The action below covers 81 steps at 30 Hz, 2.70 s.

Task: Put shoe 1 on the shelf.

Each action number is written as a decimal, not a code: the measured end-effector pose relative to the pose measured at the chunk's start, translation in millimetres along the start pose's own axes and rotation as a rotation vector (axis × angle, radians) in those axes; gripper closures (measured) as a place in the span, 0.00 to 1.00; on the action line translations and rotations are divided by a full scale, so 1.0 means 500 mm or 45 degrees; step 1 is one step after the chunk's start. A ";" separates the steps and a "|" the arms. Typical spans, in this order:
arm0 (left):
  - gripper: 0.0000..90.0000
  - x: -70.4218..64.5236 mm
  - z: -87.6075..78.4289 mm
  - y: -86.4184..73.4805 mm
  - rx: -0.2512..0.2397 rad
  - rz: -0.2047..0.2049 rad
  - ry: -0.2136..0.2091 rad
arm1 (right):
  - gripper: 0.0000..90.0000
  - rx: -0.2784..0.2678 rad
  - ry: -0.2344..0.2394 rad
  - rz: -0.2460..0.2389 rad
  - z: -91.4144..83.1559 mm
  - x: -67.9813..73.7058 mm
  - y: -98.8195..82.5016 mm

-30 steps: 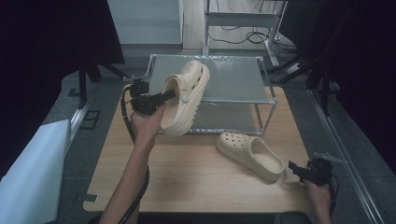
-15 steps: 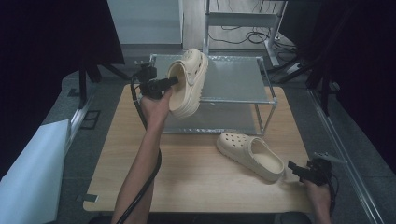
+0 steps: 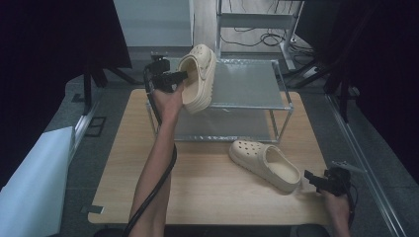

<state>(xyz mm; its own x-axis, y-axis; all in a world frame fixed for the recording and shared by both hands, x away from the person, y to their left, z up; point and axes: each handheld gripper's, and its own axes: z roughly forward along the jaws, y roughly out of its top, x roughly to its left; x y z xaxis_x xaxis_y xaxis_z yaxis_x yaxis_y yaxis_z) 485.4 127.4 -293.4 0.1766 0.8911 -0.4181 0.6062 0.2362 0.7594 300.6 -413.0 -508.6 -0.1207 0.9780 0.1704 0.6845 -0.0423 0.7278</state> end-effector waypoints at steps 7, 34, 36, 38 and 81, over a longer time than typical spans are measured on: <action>0.84 -0.007 0.024 0.015 0.014 0.073 0.076 | 0.15 -0.001 0.001 0.000 0.001 -0.002 -0.001; 0.70 0.003 0.094 0.027 0.041 0.120 0.056 | 0.15 0.016 0.010 0.016 0.004 -0.004 -0.002; 0.62 -0.006 0.098 0.023 0.044 0.135 0.047 | 0.15 0.018 0.010 0.015 0.004 -0.004 -0.002; 0.61 -0.014 0.099 0.021 0.043 0.148 0.043 | 0.15 0.017 0.010 0.015 0.004 -0.004 -0.003; 0.16 0.075 -0.076 -0.057 0.018 0.202 -0.235 | 0.15 0.023 0.054 -0.028 0.006 0.006 -0.002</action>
<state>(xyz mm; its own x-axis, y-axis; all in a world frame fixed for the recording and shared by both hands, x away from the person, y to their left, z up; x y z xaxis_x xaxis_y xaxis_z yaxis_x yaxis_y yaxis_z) 445.5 168.8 -311.7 0.4080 0.8304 -0.3793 0.5702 0.0927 0.8162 301.7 -409.4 -510.7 -0.1656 0.9691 0.1828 0.6942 -0.0171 0.7196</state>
